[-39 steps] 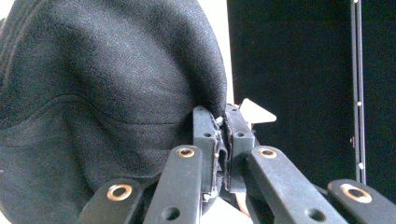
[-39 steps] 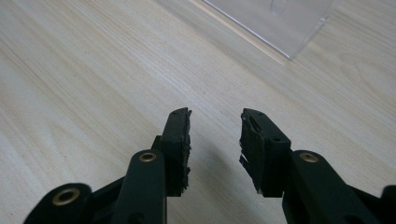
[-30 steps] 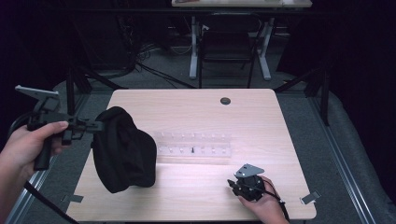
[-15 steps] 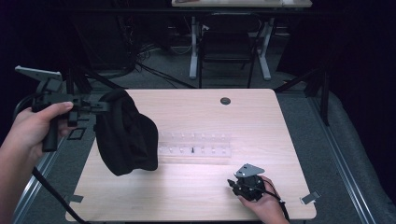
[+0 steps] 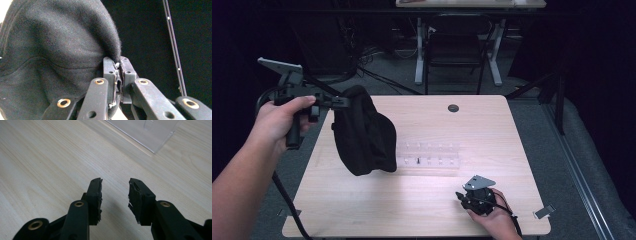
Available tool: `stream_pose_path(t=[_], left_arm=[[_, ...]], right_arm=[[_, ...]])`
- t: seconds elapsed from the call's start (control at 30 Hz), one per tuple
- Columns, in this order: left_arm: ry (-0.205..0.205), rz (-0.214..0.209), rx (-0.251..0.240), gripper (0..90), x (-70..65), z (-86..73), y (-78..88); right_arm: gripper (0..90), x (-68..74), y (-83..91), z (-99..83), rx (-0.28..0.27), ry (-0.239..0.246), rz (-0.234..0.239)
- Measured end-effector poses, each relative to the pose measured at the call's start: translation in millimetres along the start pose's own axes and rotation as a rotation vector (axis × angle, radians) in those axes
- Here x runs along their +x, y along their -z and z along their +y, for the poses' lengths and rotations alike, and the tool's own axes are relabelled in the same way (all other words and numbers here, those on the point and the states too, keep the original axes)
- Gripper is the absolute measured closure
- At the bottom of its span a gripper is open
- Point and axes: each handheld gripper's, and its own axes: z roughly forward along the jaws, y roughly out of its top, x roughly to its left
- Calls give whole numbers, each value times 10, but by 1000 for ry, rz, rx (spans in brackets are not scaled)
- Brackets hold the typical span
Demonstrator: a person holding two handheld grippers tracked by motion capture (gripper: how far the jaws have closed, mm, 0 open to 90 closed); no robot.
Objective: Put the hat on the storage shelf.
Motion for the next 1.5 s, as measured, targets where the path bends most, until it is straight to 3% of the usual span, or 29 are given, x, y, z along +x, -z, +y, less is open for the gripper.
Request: stream_pose_path(t=[0.2, 0.23, 0.27, 0.3, 0.83, 1.5], left_arm=[[-7, -11, 10, 860, -93, 67, -193], [-11, -9, 13, 861, -103, 77, -223], [-9, -8, 15, 861, -120, 90, -273], [-9, -8, 15, 861, -120, 90, -273], [-20, 34, 54, 861, -202, 184, -650], [-44, 94, 66, 860, -302, 217, -834]], right_arm=[[622, -11, 13, -3, 3, -6, 2], [622, 0, 4, -5, -23, -26, 8], [622, -15, 31, -3, 5, -1, -2], [622, -15, 27, -7, -6, -7, -2], [622, -48, 65, -2, -22, -16, 3], [622, -67, 93, 2, -34, -21, 6]])
